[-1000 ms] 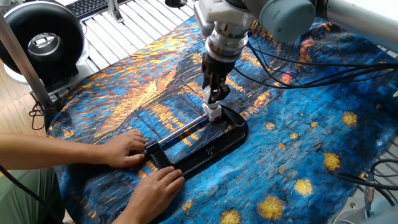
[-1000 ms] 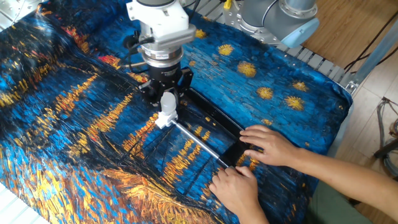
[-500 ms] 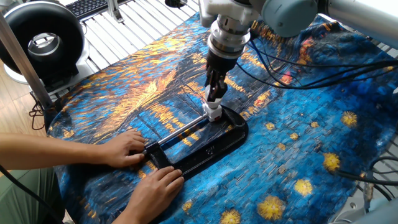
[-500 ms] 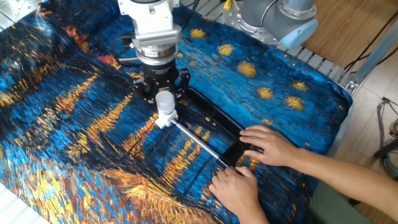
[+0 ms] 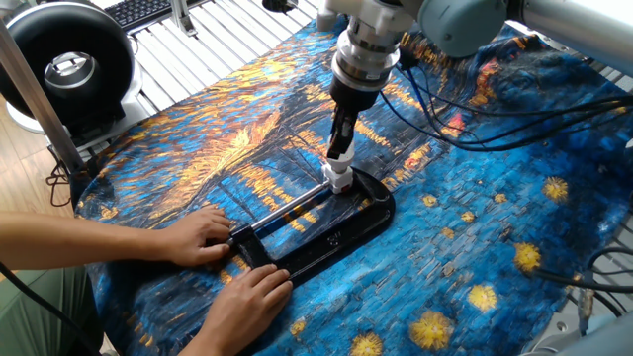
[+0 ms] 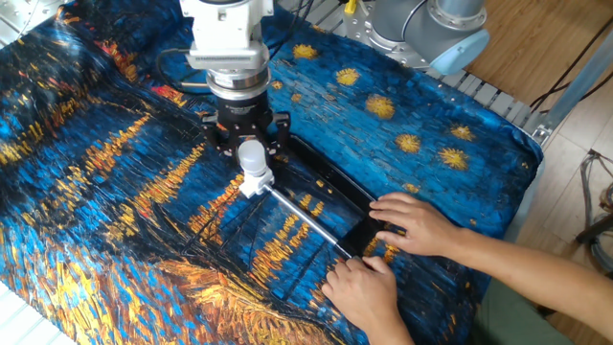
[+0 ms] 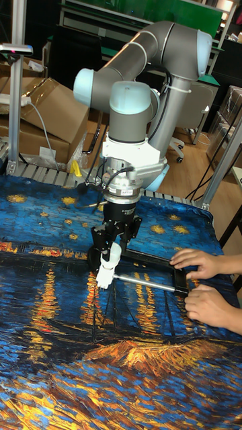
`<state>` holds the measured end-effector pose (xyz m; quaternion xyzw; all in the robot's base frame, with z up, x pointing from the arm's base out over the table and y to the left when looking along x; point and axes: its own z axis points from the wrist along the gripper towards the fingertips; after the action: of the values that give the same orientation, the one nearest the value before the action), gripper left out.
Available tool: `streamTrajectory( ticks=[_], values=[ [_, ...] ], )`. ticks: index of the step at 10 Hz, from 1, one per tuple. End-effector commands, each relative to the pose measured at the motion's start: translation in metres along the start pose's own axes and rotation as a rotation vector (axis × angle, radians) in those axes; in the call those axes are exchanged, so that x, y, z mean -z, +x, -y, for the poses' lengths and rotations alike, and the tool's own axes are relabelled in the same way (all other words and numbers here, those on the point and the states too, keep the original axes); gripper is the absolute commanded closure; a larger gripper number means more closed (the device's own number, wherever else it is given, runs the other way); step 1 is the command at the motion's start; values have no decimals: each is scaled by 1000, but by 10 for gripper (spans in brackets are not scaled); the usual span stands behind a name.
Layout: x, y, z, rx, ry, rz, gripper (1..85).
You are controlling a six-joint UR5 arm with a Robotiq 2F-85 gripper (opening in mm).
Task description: Install the light bulb by rotating it
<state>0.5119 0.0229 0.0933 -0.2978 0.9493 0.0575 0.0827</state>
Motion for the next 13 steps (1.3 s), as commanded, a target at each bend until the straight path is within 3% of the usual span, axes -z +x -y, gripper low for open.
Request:
streamTrajectory(
  ticks=[1, 6, 7, 8, 9, 12, 13],
  values=[
    [2, -5, -3, -153, -23, 19, 613],
    [2, -8, -3, -278, -29, 35, 650],
    [2, -6, -4, -262, -33, 29, 573],
    [2, 4, -3, -201, -29, -6, 497],
    [2, 12, -4, -159, -29, -33, 323],
    [4, 19, -5, -63, -29, -74, 137],
    [4, 21, -8, -34, -38, -85, 113]
  ],
)
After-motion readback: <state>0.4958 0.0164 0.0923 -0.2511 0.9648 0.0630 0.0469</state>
